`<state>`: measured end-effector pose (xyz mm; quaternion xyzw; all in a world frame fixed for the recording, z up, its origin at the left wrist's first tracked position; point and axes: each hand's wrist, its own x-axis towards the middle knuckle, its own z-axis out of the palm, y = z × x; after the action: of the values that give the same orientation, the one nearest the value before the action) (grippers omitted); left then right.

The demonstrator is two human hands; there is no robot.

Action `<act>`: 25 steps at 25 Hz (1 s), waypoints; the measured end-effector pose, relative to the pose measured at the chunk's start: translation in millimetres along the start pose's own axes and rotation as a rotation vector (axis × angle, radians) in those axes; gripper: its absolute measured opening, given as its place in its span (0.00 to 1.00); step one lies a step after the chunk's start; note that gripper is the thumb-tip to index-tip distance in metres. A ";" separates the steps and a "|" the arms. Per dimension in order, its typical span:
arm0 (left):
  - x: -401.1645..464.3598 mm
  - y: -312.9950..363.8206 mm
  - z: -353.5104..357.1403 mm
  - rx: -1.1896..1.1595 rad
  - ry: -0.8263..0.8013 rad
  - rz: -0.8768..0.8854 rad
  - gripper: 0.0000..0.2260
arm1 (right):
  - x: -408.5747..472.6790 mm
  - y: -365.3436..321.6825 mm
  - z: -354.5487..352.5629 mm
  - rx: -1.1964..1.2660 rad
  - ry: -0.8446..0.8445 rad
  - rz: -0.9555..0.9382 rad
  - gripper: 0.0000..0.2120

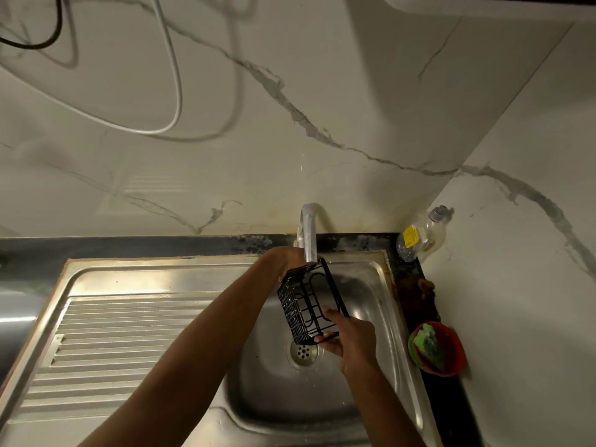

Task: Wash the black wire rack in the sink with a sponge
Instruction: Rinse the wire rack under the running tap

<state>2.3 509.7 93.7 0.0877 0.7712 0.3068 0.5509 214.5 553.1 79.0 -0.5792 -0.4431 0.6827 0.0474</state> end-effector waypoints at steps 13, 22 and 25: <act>-6.7 0.9 44.5 0.423 0.348 0.355 0.24 | 9.1 -0.9 7.4 0.028 0.035 0.055 0.14; 5.0 -10.5 40.8 -0.226 0.274 0.260 0.16 | 5.5 18.9 -6.9 0.044 0.059 0.035 0.06; 8.0 -13.2 27.4 -0.220 0.213 0.161 0.17 | 2.3 21.3 -3.3 -0.005 0.080 -0.031 0.05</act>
<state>26.7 513.3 74.2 0.0551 0.7774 0.4400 0.4461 226.0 543.4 63.4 -0.5991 -0.4515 0.6571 0.0742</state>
